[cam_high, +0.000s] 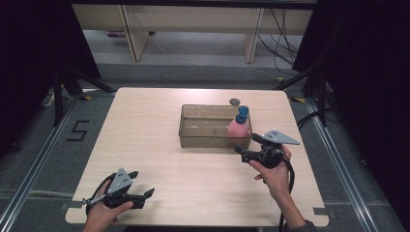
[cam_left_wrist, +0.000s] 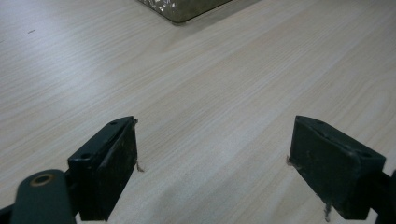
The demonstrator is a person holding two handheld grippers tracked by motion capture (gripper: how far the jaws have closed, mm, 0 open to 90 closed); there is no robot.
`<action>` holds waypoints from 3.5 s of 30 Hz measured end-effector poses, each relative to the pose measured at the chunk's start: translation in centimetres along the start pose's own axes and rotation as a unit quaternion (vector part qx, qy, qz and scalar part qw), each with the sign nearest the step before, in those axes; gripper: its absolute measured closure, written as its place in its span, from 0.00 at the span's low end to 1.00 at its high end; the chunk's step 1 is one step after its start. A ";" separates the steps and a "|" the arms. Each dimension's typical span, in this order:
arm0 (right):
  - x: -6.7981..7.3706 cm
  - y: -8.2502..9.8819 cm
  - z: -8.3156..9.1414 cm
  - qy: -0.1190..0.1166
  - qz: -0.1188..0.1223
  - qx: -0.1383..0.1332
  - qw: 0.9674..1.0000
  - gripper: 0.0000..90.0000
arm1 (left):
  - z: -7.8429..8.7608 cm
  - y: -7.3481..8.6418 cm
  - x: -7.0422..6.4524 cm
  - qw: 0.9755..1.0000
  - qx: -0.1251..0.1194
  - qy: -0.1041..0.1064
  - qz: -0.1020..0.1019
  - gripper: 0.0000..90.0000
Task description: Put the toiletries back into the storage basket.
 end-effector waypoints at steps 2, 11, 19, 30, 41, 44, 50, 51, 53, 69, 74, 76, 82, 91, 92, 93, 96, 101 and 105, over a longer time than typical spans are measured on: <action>0.3 0.1 0.0 -0.006 -0.012 0.006 1.000 0.17 | 0.0 0.0 0.0 1.000 -0.001 0.000 0.007 0.17; 0.5 0.7 0.2 -0.011 -0.005 0.003 1.000 0.17 | 0.0 -0.1 0.1 1.000 0.000 -0.002 -0.003 0.17; 0.9 1.0 0.8 -0.015 -0.007 0.007 1.000 0.17 | 0.1 -0.1 0.0 1.000 -0.002 -0.002 0.003 0.17; 1.1 1.7 1.4 -0.018 -0.005 0.009 1.000 0.17 | 0.1 0.0 -0.1 1.000 -0.004 -0.001 0.007 0.17; 1.9 2.2 1.9 -0.025 -0.007 0.014 1.000 0.18 | 0.2 -0.1 -0.2 1.000 -0.006 0.004 -0.003 0.17; 2.0 2.4 2.1 -0.024 -0.002 0.014 1.000 0.18 | 0.2 -0.1 -0.3 1.000 -0.008 0.005 0.000 0.17; 2.2 2.5 2.4 -0.028 -0.004 0.012 1.000 0.18 | 0.2 -0.1 -0.2 1.000 -0.005 0.005 -0.005 0.17; 2.3 2.6 2.4 -0.030 -0.008 0.011 0.999 0.18 | 0.2 -0.1 -0.3 1.000 -0.008 0.005 -0.003 0.17; 2.2 2.6 2.4 -0.029 0.005 0.005 1.000 0.18 | 0.2 -0.1 -0.3 1.000 -0.006 0.001 0.000 0.17; 2.7 3.6 3.4 -0.028 -0.008 0.012 0.999 0.18 | 0.1 -0.1 -0.3 1.000 -0.004 0.006 -0.005 0.17; 2.7 4.0 3.9 -0.034 -0.010 0.020 0.999 0.18 | 0.1 0.0 -0.2 1.000 -0.003 0.004 -0.004 0.17; 2.9 4.2 3.9 -0.042 -0.011 0.014 0.999 0.17 | 0.0 0.0 -0.2 1.000 -0.001 0.005 -0.008 0.17; 3.3 4.8 4.0 -0.050 -0.006 0.019 0.999 0.17 | 0.1 -0.1 -0.4 1.000 -0.005 0.007 -0.003 0.17; 3.4 5.6 4.8 -0.050 -0.014 0.024 0.998 0.17 | 0.1 0.0 -0.4 1.000 -0.004 0.007 -0.006 0.16; 3.4 5.6 4.8 -0.050 -0.014 0.024 0.998 0.17 | 0.1 0.0 -0.4 1.000 -0.004 0.007 -0.006 0.16; 3.5 5.9 4.9 -0.051 -0.017 0.033 0.998 0.17 | 0.1 0.0 -0.4 1.000 -0.003 0.005 -0.007 0.16; 3.5 6.1 4.9 -0.052 -0.019 0.029 0.998 0.17 | 0.1 0.0 -0.4 1.000 -0.003 0.005 -0.007 0.17; 3.3 6.4 5.2 -0.047 -0.006 0.034 0.998 0.17 | 0.1 0.0 -0.4 1.000 -0.002 0.006 -0.010 0.16; 3.5 6.6 5.4 -0.048 -0.008 0.040 0.998 0.17 | 0.2 -0.1 -0.5 1.000 -0.011 0.014 -0.006 0.16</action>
Point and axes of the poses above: each handheld gripper's, and its own axes: z roughly backward along the jaws, y roughly out of its underside, x roughly to its left, the point moved 4 cm from there along -z, roughly forward along the jaws, and after that the axes turned 10 degrees about z, right-handed, at the moved point
